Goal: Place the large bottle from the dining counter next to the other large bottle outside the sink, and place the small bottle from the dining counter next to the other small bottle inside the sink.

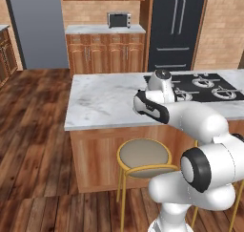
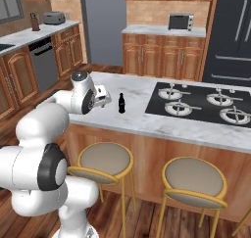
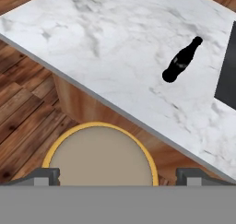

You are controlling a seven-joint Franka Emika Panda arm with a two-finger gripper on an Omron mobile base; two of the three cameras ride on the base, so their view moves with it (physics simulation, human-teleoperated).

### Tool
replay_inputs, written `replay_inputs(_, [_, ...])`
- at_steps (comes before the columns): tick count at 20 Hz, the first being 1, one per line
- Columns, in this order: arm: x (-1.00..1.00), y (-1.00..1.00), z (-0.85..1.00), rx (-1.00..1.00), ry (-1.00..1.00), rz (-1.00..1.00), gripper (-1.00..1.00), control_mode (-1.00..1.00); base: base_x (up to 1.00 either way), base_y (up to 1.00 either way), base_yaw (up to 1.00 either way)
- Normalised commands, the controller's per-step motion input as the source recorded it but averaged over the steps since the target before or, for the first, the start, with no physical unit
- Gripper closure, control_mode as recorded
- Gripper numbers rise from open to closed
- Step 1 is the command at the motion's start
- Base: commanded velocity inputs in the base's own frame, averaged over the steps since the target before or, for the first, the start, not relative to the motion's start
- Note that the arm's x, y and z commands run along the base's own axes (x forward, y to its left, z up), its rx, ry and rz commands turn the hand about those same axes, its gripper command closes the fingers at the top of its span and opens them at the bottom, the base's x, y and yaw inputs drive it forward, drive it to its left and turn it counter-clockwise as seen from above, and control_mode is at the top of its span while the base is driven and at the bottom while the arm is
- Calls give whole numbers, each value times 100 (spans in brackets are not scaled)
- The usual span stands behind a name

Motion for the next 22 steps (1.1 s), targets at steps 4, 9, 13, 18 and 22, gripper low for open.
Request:
replay_inputs(4, [0,0,0,0,0,0,-100,100,5,0,0])
replay_inputs(9, [0,0,0,1,0,0,-100,-100,0,0,0])
replay_inputs(13, [0,0,0,0,-1,-10,-100,-100,0,0,0])
replay_inputs(18, [3,0,-3,0,0,-26,-100,-100,0,0,0])
replay_inputs(22, [28,-3,-13,9,0,-24,-100,-100,0,0,0])
